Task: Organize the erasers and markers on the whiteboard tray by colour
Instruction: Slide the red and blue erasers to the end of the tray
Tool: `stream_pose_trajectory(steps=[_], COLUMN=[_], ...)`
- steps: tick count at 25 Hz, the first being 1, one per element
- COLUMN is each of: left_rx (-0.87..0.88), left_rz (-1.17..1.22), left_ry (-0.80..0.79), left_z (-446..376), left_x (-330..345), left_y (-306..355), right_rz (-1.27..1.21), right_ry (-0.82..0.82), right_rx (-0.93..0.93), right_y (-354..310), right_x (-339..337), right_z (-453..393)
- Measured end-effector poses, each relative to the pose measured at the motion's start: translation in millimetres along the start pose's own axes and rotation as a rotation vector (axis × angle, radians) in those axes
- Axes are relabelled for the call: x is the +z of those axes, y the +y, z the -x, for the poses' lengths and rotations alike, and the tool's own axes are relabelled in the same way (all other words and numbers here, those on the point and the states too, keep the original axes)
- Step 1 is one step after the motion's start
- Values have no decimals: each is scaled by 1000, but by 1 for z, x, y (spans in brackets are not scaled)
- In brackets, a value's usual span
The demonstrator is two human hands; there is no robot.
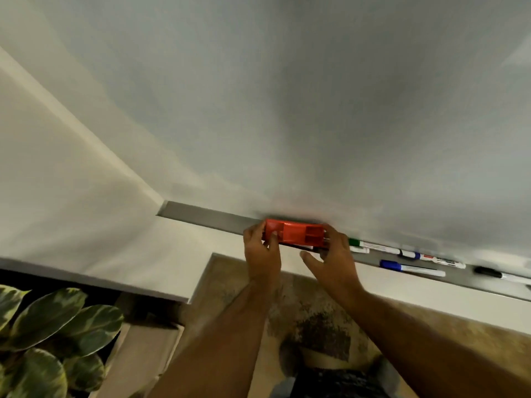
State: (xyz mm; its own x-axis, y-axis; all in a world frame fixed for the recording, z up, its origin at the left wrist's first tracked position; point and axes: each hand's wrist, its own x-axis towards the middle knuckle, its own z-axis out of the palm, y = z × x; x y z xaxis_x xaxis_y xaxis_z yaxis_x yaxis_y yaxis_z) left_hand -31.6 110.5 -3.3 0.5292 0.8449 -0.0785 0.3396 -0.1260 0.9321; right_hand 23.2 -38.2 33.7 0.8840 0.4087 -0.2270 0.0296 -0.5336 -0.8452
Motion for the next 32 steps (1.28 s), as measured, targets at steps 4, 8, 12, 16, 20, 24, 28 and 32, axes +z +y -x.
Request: stream_pose_trajectory(steps=[4, 8, 12, 16, 20, 24, 28, 32], left_rx=[-35, -35, 9, 23, -77, -105, 26, 242], left_rz=[25, -80, -234, -324, -458, -535, -494, -382], left_ry=[179, 144, 98, 56, -30, -52, 29, -97], left_z=[-55, -91, -109, -113, -114, -115, -91, -47], left_x=[-66, -104, -123, -124, -121, -122, -108, -62], left_y=[-6, -13, -27, -38, -42, -37, -25, -7], right_rz=[-33, -105, -85, -10, 95, 174, 156, 102], right_ry=[-196, -273, -289, -299, -355, -432, -381, -281], right_rx=[-48, -12, -1, -1, -8, -65, -121, -139], right_y=[-41, -70, -83, -77, -65, -60, -52, -29], right_x=[61, 111, 136, 147, 146, 138, 111, 61], right_z=[-14, -24, -39, -42, -47, -53, -44, -26])
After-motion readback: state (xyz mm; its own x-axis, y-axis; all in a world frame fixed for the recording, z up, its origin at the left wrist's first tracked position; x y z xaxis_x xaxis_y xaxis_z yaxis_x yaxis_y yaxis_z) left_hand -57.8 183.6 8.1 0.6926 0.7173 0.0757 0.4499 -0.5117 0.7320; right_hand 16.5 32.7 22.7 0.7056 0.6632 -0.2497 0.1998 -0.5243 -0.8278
